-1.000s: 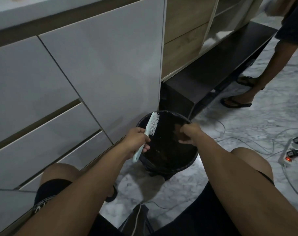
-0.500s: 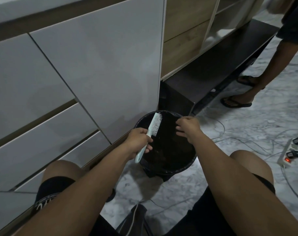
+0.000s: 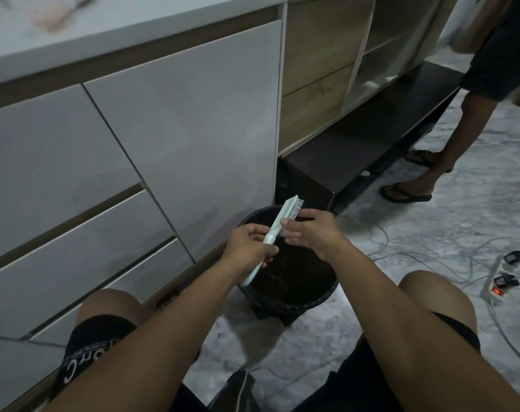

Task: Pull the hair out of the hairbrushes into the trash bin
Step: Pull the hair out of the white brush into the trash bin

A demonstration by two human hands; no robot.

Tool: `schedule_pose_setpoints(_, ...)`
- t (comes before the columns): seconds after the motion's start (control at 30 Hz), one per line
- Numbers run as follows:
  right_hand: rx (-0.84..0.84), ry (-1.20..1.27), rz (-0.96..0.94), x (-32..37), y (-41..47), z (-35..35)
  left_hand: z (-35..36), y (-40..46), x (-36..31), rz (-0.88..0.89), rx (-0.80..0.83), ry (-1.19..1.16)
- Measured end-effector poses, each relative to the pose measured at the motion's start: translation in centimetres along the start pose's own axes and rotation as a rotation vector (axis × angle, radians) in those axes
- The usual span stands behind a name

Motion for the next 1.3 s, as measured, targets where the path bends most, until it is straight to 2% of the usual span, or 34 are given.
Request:
schedule_pose_setpoints(0.13,-0.051,0.063,-0.001,0.5,-0.8,-0.5,-0.2,-0.9,-0.6,0.073,-0.068,0.066)
schedule_pose_setpoints(0.4,0.021,0.059,-0.015,0.5,-2.3,0.8,0.1,-3.7,-4.1,0.365,-0.249,0.480)
schedule_pose_setpoints(0.57,-0.112,0.043,-0.029,0.8,-1.5,-0.7,0.3,-4.6,-4.9,0.442,-0.275,0.519)
schedule_pose_setpoints(0.7,-0.312,-0.008,-0.071,1.1,-0.7,-3.3,0.1,-4.7,-4.9,0.470,-0.273,0.532)
schedule_pose_setpoints(0.9,-0.425,-0.108,-0.098,1.2,-0.8,-4.5,-0.2,-4.4,-4.0,0.462,-0.220,0.516)
schedule_pose_setpoints(0.93,-0.390,-0.098,-0.096,1.3,-0.7,-4.0,-0.4,-4.1,-3.8,0.430,-0.213,0.488)
schedule_pose_setpoints(1.1,0.044,-0.069,-0.089,1.0,-0.8,0.3,-1.1,-3.0,-2.9,0.281,-0.162,0.279)
schedule_pose_setpoints(1.17,0.095,-0.041,-0.102,0.9,-1.0,1.1,-1.1,-2.9,-2.9,0.259,-0.122,0.250)
schedule_pose_setpoints(1.3,0.024,0.115,-0.113,1.4,-0.9,0.4,-1.1,-3.1,-3.0,0.247,-0.071,0.221)
Point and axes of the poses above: each hand's wrist, its own y-axis towards the middle knuckle, its own z-axis out of the palm, x = y × z, the point moved 8 cm from there along y, towards the middle knuckle
